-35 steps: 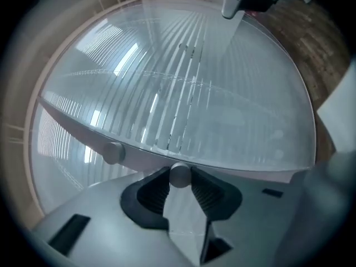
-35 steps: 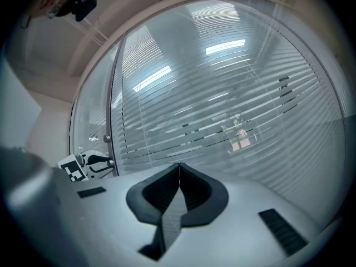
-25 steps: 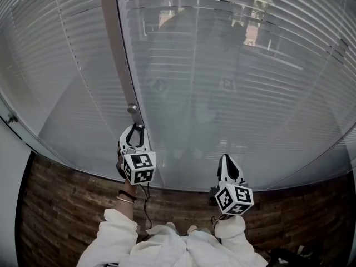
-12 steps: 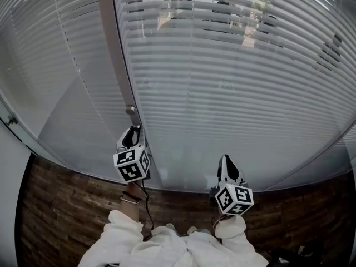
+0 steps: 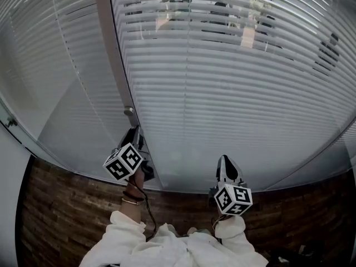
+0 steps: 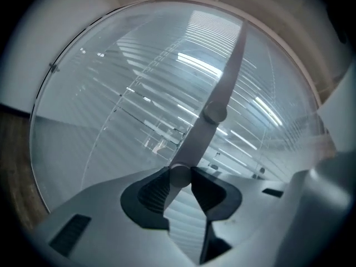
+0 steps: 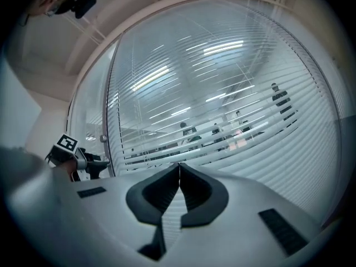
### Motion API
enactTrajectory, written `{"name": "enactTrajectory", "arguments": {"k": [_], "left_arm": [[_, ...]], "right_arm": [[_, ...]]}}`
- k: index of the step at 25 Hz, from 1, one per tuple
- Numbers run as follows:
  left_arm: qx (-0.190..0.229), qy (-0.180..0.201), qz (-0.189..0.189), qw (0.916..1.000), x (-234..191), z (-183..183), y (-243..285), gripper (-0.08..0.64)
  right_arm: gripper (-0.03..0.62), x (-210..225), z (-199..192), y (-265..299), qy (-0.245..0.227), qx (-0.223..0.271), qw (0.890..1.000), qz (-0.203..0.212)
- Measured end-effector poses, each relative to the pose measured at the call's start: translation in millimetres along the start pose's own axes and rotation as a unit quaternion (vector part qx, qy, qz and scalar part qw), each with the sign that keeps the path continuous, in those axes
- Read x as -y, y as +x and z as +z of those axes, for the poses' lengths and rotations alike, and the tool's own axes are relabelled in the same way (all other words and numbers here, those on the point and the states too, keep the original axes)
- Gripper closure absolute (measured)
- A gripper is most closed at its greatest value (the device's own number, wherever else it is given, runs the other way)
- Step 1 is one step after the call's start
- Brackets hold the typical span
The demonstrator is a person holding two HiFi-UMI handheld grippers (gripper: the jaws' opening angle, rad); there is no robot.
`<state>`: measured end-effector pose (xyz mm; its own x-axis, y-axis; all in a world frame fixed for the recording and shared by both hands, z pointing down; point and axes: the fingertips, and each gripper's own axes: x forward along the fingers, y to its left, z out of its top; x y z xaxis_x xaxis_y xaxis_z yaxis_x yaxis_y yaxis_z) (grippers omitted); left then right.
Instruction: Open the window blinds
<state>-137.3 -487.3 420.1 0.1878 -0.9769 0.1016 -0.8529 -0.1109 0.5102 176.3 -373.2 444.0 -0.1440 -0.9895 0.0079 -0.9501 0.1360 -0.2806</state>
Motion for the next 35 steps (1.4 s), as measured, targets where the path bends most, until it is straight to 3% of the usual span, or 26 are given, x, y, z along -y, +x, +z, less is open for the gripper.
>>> {"name": "enactTrajectory", "arguments": {"k": [2,4,9,14,24,30,32,33,34,35], "left_arm": [[-0.006,-0.074,-0.021,0.9970,1.6,-2.4,2.5,0.437],[-0.006,-0.122,-0.032,0.9920,2.3,-0.8,3.5,0.437],[0.002,-0.169,-0.038,0.9849,3.6,0.0,1.6,0.437],[0.015,-0.262,-0.053,0.9635,3.2,-0.8,-1.7,0.437],[0.066,-0.354,-0.050,0.9316,-6.7,-3.6,3.0,0.437],[0.074,-0.378,-0.054,0.9214,-7.7,-7.4,3.5,0.437],[0.071,-0.360,-0.069,0.9276,-4.0,-2.9,3.4,0.437],[0.070,-0.331,-0.079,0.9376,-1.7,-1.8,1.8,0.436],[0.071,-0.284,-0.082,0.9527,0.3,-1.2,-1.8,0.437],[0.078,-0.215,-0.073,0.9707,1.3,0.6,-7.9,0.436]], "right_arm": [[0.580,-0.6,1.7,0.6,0.001,0.000,1.000,-0.001],[0.580,-2.2,3.7,1.6,0.002,0.000,1.000,0.000],[0.580,-2.6,4.6,0.4,0.004,0.002,1.000,0.002],[0.580,0.0,5.1,-4.6,0.003,0.003,1.000,-0.001],[0.580,5.6,-1.7,-1.4,0.004,0.002,1.000,-0.006],[0.581,13.3,-3.8,-3.1,0.003,0.001,1.000,-0.008],[0.581,11.5,1.1,-3.1,0.000,-0.002,1.000,-0.006],[0.581,10.8,2.5,-4.1,-0.002,-0.004,1.000,-0.004],[0.581,10.8,3.2,-5.7,-0.005,-0.005,1.000,-0.002],[0.580,11.6,3.6,-7.1,-0.008,-0.006,1.000,-0.001]]}}
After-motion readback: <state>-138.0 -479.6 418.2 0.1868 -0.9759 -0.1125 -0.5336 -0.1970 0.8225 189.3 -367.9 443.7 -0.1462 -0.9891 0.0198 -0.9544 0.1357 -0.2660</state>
